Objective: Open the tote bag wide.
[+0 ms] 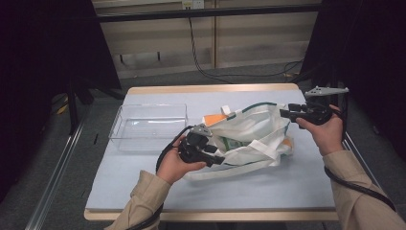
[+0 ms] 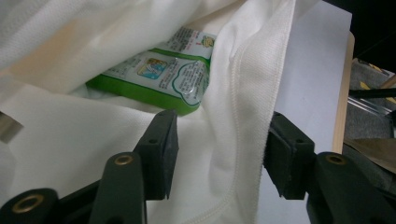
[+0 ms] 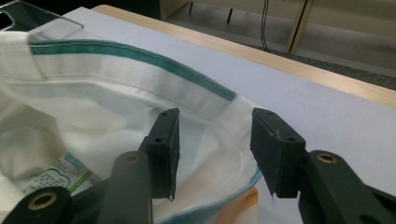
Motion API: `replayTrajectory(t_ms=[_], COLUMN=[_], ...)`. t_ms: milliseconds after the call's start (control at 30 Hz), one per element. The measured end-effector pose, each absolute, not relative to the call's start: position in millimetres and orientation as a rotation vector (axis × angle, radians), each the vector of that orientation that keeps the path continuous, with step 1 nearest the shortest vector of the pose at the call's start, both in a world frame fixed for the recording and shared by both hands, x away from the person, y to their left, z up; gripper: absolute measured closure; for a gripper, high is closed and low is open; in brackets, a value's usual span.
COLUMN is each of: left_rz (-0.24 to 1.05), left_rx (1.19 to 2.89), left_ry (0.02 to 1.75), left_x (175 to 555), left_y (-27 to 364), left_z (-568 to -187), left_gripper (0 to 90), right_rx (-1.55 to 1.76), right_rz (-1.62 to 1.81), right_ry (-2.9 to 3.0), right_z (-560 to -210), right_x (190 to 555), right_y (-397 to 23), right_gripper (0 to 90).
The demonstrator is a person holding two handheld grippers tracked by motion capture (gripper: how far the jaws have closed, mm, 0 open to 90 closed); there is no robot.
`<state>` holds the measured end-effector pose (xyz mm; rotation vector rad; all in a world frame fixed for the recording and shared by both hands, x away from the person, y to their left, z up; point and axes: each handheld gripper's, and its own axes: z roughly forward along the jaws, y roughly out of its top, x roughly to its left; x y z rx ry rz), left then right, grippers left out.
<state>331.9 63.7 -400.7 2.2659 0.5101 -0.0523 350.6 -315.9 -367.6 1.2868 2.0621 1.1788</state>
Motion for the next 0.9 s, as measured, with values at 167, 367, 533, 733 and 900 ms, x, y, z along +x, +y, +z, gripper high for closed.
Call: replayTrajectory(t_ms=[167,367,533,733,900], left_rz=[-0.050,-0.049,-0.032,-0.032,-0.026], left_rx=[2.267,2.262,2.274,2.267,2.263], left_ry=[0.493,0.491,0.496,0.502,0.503], left_x=[333,336,337,339,340], left_y=[61,59,59,59,59], left_z=[-398,-396,-393,-393,-391], left_gripper=[46.6,46.3,46.1,45.3,45.3], right_rx=[1.268,1.257,1.258,1.228,1.203], right_rz=[1.187,1.187,1.195,1.211,1.232], right_ry=[2.072,2.094,2.090,2.104,2.145], right_z=[-364,-363,-359,-358,-362], right_x=[343,341,341,336,334], right_y=[-310,-303,-302,-294,-284], right_gripper=[51.4,49.1,48.2,49.3,55.7])
